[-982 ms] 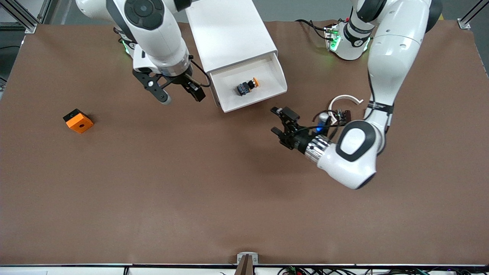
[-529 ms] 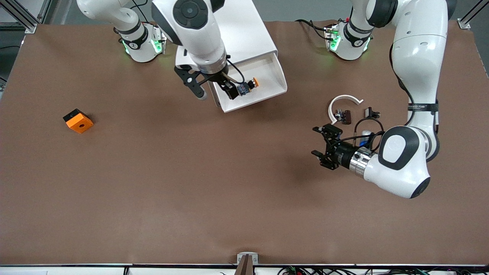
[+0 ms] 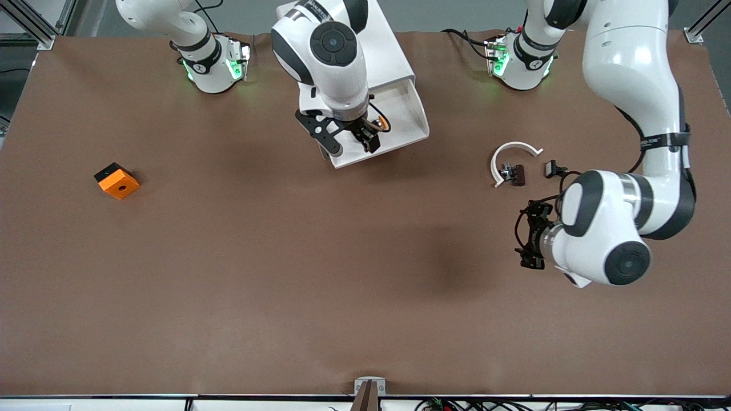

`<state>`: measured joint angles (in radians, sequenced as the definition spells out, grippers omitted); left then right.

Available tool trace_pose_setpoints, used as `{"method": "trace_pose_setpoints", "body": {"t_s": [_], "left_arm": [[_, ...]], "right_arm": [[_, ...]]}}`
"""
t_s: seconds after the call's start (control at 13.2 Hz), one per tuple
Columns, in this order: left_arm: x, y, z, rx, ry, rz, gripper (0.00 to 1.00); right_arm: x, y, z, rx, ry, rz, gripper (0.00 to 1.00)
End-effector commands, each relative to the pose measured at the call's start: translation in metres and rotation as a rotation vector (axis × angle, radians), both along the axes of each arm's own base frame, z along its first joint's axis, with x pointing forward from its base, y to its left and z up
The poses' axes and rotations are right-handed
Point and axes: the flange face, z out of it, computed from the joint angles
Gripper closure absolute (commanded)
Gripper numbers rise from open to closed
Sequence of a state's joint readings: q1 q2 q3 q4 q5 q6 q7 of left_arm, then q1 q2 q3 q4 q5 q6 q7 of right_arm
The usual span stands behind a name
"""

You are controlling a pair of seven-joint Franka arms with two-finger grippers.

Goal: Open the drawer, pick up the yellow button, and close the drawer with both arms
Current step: 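Grasp the orange-capped button with the right gripper while the left gripper withdraws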

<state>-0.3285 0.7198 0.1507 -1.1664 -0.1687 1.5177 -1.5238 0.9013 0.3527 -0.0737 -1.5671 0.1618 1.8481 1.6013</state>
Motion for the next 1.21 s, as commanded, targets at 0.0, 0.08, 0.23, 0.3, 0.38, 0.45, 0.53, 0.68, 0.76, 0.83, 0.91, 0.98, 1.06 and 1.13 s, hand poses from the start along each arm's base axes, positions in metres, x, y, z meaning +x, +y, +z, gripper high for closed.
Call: {"method": "trace_pose_setpoints", "body": {"t_s": [0.0,0.08,0.23,0.3,0.38,0.45,0.53,0.68,0.76,0.83,0.91,0.98,1.06,1.13], "left_arm": [[-0.001,-0.002,0.024,-0.095,-0.069,-0.37,0.0],[-0.003,0.001,0.039,-0.157,-0.095,-0.511,0.0],[-0.011,0.001,0.054,-0.196,-0.112,-0.628,0.0],[-0.015,-0.003,0.066,-0.21,-0.136,-0.683,0.0],[-0.021,-0.011,0.071,-0.239,-0.15,-0.758,0.0],[-0.028,-0.013,0.077,-0.255,-0.185,-0.805,0.0],[-0.04,-0.016,0.079,-0.264,-0.242,-0.84,0.0],[-0.068,-0.029,0.069,-0.276,-0.33,-0.884,0.0],[-0.078,-0.039,0.063,-0.281,-0.343,-0.904,0.0],[-0.086,-0.054,0.059,-0.295,-0.336,-0.932,0.0],[-0.091,-0.065,0.058,-0.306,-0.326,-0.951,0.0],[-0.097,-0.074,0.056,-0.316,-0.317,-0.967,0.0],[-0.107,-0.083,0.055,-0.325,-0.307,-0.984,0.0],[-0.115,-0.092,0.052,-0.335,-0.296,-1.001,0.0]], "right_arm": [[-0.006,0.011,0.0,0.004,0.007,0.001,0.0],[-0.011,0.016,-0.004,0.002,0.011,0.009,0.0],[-0.017,0.022,-0.013,-0.014,0.02,-0.015,0.0],[-0.019,0.026,-0.018,-0.021,0.024,-0.016,0.0],[-0.025,0.029,-0.02,-0.026,0.028,-0.007,0.0],[-0.028,0.031,-0.021,-0.029,0.031,-0.001,0.0],[-0.032,0.033,-0.022,-0.033,0.034,0.006,0.0],[-0.036,0.036,-0.028,-0.039,0.038,0.015,0.0],[-0.035,0.037,-0.03,-0.042,0.04,0.015,0.08],[-0.038,0.038,-0.034,-0.048,0.044,0.021,0.22],[-0.038,0.039,-0.036,-0.051,0.047,0.023,0.35],[-0.037,0.038,-0.036,-0.051,0.047,0.023,0.45],[-0.037,0.038,-0.036,-0.051,0.047,0.023,0.58],[-0.036,0.037,-0.036,-0.052,0.046,0.023,0.68]]}}
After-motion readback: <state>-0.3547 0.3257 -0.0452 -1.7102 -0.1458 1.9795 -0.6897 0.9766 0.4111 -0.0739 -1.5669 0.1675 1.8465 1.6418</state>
